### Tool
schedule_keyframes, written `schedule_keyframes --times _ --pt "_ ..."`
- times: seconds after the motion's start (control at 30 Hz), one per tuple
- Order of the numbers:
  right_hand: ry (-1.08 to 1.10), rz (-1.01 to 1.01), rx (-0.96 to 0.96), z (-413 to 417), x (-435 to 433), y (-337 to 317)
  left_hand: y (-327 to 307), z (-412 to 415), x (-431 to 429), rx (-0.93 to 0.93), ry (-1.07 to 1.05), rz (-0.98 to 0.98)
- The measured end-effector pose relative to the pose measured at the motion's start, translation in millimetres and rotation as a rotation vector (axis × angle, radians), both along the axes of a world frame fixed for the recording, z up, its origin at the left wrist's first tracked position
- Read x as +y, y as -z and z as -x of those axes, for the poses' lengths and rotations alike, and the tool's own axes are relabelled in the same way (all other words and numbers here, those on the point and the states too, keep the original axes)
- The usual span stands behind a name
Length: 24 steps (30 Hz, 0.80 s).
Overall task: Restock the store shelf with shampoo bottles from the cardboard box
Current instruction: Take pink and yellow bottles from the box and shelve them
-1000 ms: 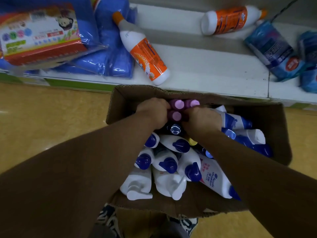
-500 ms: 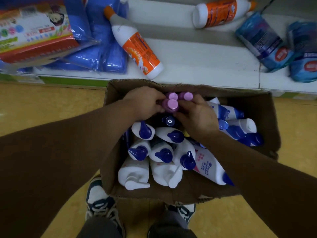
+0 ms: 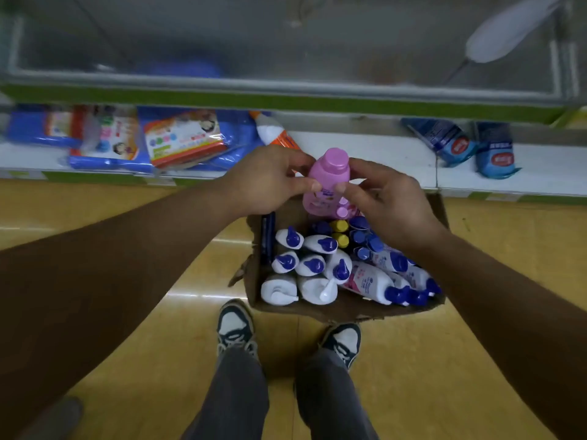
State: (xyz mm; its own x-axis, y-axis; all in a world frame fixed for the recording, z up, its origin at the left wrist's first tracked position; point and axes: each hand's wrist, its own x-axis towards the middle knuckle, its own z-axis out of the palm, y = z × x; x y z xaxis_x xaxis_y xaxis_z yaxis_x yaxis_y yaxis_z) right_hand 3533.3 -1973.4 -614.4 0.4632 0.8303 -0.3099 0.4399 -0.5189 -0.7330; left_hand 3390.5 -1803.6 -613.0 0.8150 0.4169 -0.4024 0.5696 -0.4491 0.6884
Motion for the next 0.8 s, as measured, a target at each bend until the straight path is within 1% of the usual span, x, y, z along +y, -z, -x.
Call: schedule_keyframes --times 0.07,0.2,0.37,0.43,0.57,0.67,0.8 --pt "0.005 -0.012 0.04 8 -2 -51 -51 9 -5 -0.014 -0.028 0.004" --pt "-0.031 -0.062 0.056 27 -7 -151 -157 31 -21 -0.043 -0.089 0.054" --pt "0.015 -0.166 0.038 44 -7 -266 -280 55 -34 -0.137 -0.205 0.111" --pt "0.015 -0.194 0.022 50 -5 -306 -323 62 -39 -0.156 -0.223 0.104" --pt "0.034 -0.258 -0.031 57 -3 -377 -394 69 -46 -0.228 -0.271 0.011" --pt "0.043 -0.299 -0.037 58 -2 -422 -437 72 -53 -0.296 -0.319 0.015" --pt "0.034 -0.348 -0.046 59 -2 -479 -489 73 -59 -0.406 -0.354 0.069"
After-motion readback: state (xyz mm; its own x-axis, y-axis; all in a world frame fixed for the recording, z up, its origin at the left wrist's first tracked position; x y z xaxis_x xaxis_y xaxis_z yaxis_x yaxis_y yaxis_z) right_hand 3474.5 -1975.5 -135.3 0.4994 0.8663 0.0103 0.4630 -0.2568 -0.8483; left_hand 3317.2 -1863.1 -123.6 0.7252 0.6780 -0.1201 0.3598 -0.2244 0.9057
